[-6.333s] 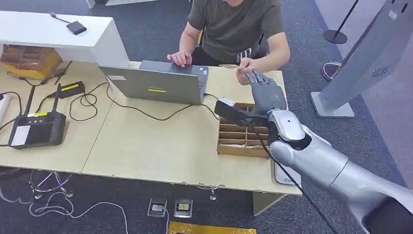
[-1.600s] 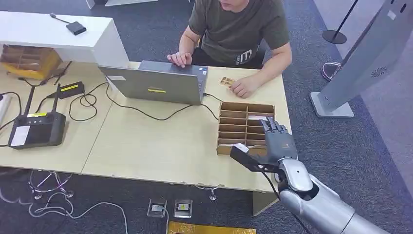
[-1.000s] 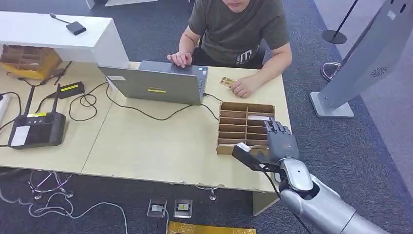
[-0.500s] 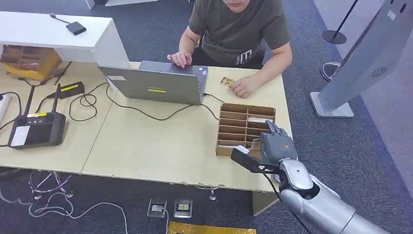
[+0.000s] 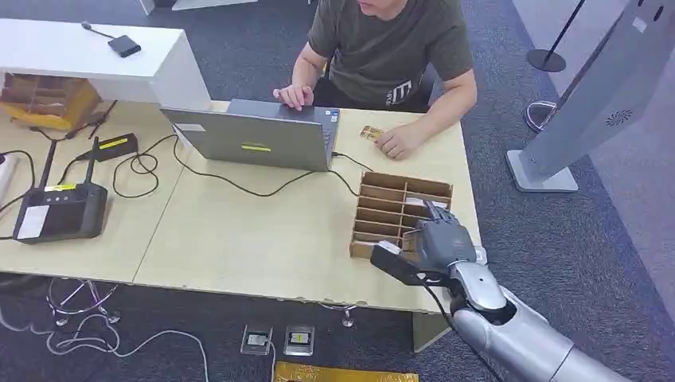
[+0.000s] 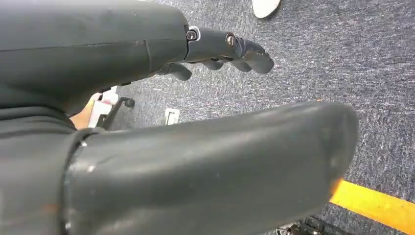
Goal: Pass the card to the sensor for recognition and then transmit it.
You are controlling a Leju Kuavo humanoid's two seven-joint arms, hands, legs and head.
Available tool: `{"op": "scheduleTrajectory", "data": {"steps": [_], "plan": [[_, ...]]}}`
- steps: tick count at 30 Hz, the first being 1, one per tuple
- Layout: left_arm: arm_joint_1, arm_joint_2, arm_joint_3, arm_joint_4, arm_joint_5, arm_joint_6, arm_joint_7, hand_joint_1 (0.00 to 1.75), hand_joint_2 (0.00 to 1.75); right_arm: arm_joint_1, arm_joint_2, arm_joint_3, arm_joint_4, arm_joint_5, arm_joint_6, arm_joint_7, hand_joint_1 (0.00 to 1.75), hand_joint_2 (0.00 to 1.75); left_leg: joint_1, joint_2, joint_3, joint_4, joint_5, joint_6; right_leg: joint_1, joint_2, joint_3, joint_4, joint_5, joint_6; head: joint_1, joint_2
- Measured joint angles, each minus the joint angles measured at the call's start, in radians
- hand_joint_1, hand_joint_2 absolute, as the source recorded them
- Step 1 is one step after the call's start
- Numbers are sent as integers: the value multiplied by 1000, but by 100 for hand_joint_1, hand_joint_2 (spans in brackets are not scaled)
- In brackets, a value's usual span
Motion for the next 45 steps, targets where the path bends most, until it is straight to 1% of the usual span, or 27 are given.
{"op": "scheduleTrajectory", "data": {"steps": [6,11,17,20,22,26,30,35,45], "plan": [[0,0,0,0,13,1,0,0,0,-2,16,5,21,-10,-29,-20,175,175,0,0,0,0,0,0,0,0,0,0,0,0,0,0],[0,0,0,0,14,1,0,0,0,-15,26,5,32,-5,-66,-18,175,175,0,0,0,0,0,0,0,0,0,0,0,0,0,0],[0,0,0,0,13,0,0,0,0,-51,27,3,32,20,-100,5,175,175,0,0,0,0,1,0,0,0,0,0,1,0,0,0],[0,0,0,0,8,-3,0,0,0,-68,27,-3,30,58,-124,29,175,175,0,0,0,0,1,0,0,0,0,0,1,0,0,0],[0,0,0,0,-2,-6,0,0,0,-87,24,-16,18,97,-137,58,175,175,0,0,0,0,1,0,0,0,0,0,1,0,0,0],[0,1,0,0,-21,-9,0,0,0,-122,9,-48,-31,157,-130,98,175,175,0,0,1,0,1,0,0,0,0,0,1,0,0,0],[1,2,0,0,-30,-10,0,0,0,-131,-4,-79,-84,187,-109,116,175,175,0,0,0,0,1,0,0,1,0,0,1,0,0,0],[1,2,1,0,-35,-10,0,0,0,-136,-13,-111,-148,193,-103,118,175,175,0,0,1,0,1,0,0,0,0,0,1,0,0,0],[1,1,0,0,-53,-10,0,0,0,-125,-13,-127,-150,212,-108,105,175,175,0,0,0,0,1,0,0,0,0,0,1,0,0,0]]}}
